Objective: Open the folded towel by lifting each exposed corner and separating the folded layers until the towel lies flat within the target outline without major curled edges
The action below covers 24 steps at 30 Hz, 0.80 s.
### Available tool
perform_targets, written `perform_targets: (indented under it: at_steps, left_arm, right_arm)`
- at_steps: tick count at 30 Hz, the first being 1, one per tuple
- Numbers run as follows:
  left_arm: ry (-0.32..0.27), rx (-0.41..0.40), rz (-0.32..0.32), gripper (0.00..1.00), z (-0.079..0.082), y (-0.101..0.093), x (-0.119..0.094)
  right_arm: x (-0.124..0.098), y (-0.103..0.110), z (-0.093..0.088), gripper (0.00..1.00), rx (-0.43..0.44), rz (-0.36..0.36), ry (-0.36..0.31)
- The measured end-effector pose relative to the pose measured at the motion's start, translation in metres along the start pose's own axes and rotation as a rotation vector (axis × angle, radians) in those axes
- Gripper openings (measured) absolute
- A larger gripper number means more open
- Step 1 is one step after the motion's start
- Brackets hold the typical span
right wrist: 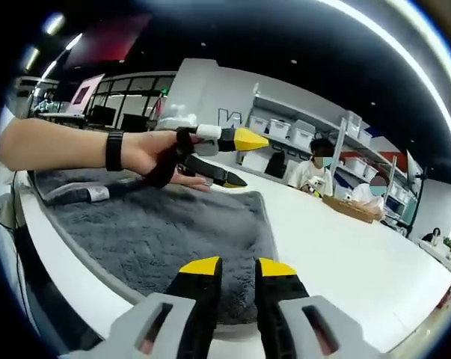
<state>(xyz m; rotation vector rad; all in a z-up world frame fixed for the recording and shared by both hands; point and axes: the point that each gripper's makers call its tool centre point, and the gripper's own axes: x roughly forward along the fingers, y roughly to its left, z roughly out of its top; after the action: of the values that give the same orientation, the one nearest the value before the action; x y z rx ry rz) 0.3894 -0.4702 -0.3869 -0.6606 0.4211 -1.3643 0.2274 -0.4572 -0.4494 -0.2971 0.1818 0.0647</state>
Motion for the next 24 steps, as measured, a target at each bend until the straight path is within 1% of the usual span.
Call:
perform_targets:
  at_steps: [3, 4, 7, 10, 12, 14, 16, 20, 21, 24]
  left_arm:
    - [-0.002, 0.038, -0.005, 0.73, 0.001, -0.005, -0.006]
    - [0.004, 0.047, 0.002, 0.73, 0.001, -0.006, -0.010]
    - [0.009, 0.077, 0.013, 0.72, 0.002, -0.007, -0.017]
    - [0.021, 0.100, 0.007, 0.73, 0.002, -0.010, -0.024]
    - [0.021, 0.118, 0.004, 0.73, 0.003, -0.013, -0.028]
    - [0.023, 0.123, 0.009, 0.73, 0.002, -0.013, -0.032]
    - [0.014, 0.141, -0.002, 0.74, 0.003, -0.017, -0.039]
    - [0.020, 0.153, 0.012, 0.75, 0.004, -0.015, -0.048]
    - [0.008, 0.157, 0.007, 0.75, 0.006, -0.018, -0.053]
    - [0.001, 0.163, 0.002, 0.75, 0.007, -0.021, -0.057]
  right_arm:
    - [0.000, 0.002, 0.005, 0.15, -0.009, 0.000, -0.005]
    - [0.001, 0.006, 0.008, 0.16, -0.006, 0.016, -0.015]
    - [0.002, 0.010, 0.014, 0.16, 0.005, 0.031, -0.029]
    - [0.003, 0.014, 0.019, 0.17, -0.001, 0.038, -0.034]
    - [0.004, 0.018, 0.023, 0.18, 0.009, 0.058, -0.045]
    - [0.004, 0.021, 0.027, 0.18, 0.024, 0.075, -0.059]
    - [0.005, 0.021, 0.030, 0.20, 0.026, 0.071, -0.063]
    - [0.006, 0.022, 0.036, 0.22, 0.023, 0.071, -0.066]
    - [0.007, 0.024, 0.040, 0.22, 0.028, 0.076, -0.075]
    - [0.008, 0.026, 0.044, 0.22, 0.025, 0.073, -0.077]
